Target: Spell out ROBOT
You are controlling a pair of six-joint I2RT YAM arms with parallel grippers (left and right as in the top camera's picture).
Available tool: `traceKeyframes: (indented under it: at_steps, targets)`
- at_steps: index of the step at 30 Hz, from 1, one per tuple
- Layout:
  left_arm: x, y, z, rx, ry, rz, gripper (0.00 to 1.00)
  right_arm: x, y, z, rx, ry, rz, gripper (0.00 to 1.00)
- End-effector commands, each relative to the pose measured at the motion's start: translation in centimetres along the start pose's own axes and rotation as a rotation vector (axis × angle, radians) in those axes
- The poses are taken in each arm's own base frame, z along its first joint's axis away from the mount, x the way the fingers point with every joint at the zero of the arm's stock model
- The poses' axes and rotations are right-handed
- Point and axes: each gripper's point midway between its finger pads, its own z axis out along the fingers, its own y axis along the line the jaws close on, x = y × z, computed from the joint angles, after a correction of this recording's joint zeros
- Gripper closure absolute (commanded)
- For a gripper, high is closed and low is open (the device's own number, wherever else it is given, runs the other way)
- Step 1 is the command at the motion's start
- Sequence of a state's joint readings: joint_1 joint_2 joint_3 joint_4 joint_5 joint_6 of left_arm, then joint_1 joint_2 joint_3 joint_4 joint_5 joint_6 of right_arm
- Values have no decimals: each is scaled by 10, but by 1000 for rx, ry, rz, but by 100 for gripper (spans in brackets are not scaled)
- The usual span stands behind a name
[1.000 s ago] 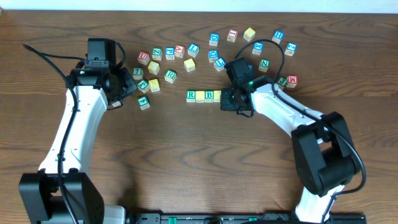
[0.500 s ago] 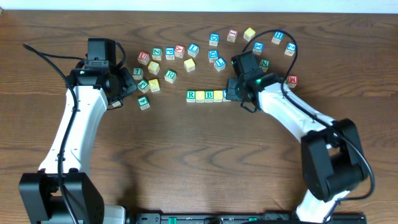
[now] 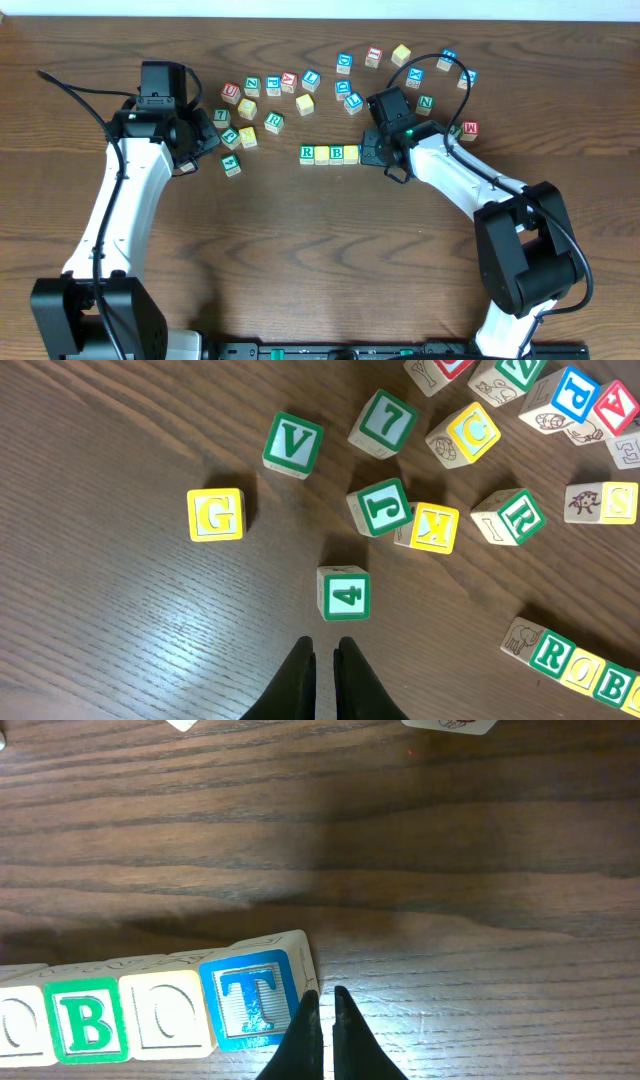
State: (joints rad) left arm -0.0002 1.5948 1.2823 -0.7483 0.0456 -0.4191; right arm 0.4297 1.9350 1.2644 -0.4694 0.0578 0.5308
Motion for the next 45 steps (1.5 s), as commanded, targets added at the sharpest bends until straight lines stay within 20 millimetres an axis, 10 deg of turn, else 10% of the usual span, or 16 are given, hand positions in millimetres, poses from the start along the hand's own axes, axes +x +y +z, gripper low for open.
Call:
traceKeyframes:
  at_steps: [1, 26, 36, 45]
  targets:
    - [1, 6, -1, -17, -8, -8, 91, 3, 2, 1, 9, -1, -16, 99]
    - [0, 7, -1, -23, -13, -8, 91, 1, 6, -6, 1, -12, -40, 99]
    - [-21, 5, -23, -41, -97, 105, 91, -37, -22, -95, 28, -168, 15, 96]
    - [-51, 29, -109, -128, -378, 65, 91, -45, -55, -171, 33, -257, 12, 93]
